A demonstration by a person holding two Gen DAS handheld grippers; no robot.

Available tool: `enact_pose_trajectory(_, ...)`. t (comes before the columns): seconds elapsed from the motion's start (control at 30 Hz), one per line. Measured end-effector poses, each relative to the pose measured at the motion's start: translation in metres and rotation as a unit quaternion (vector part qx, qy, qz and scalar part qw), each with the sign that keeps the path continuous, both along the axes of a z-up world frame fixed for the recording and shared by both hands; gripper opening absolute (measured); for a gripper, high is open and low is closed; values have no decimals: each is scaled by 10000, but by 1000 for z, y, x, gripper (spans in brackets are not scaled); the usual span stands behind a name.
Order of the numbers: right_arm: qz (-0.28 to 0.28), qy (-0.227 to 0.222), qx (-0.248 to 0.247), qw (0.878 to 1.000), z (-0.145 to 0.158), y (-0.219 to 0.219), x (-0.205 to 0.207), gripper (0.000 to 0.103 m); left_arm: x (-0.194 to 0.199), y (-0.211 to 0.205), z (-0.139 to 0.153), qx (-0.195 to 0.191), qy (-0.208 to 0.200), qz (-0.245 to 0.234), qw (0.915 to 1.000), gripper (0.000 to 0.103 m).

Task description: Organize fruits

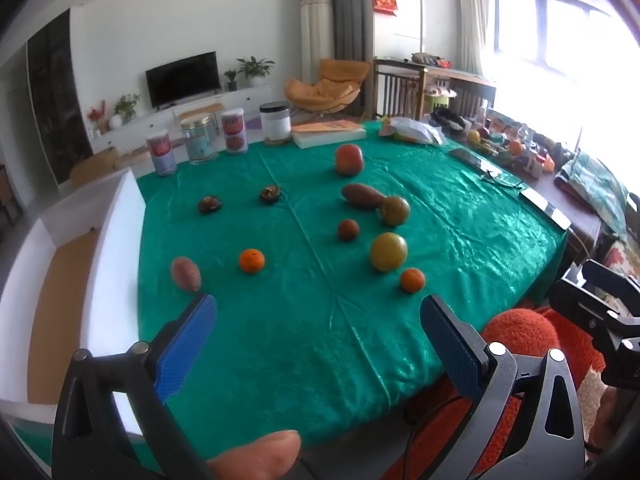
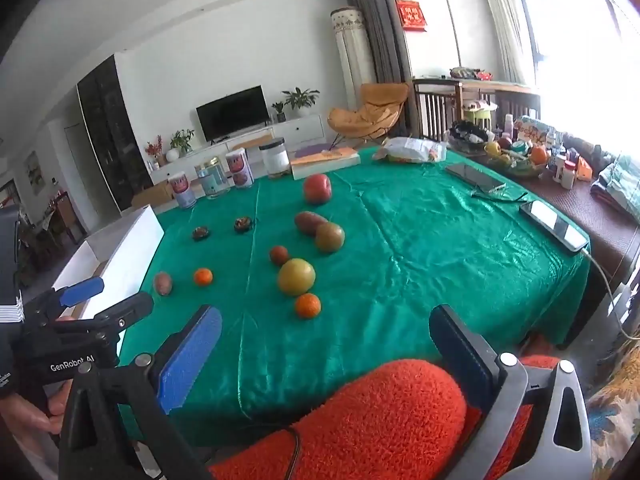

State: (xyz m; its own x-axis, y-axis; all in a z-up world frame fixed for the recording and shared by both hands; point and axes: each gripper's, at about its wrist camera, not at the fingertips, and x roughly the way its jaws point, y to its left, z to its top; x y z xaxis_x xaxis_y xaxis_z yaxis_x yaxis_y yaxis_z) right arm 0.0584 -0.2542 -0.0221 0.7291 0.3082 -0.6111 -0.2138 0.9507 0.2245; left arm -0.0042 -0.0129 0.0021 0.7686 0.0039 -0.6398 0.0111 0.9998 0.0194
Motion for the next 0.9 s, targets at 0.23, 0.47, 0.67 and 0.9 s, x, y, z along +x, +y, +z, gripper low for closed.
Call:
enact_pose_trajectory(0.23,17,132,-421,9990,-10,11,-2,103,4,2,-8,-95,176,69,9998,102)
enact_pose_trajectory(0.47,411,180,-434,9980,-15,25,-5,103,7,0,-12,-156,245,10,9996,102)
enact_pose_trajectory(0.67,474,76,-506,9976,-11,31,-7,103,7,1,-15,-203,275,9,9994,102)
enact_pose_trajectory(0.9,490,108,-521,9974,-13,31,-7,103,8,3,-17,-237,311,22,9992,102)
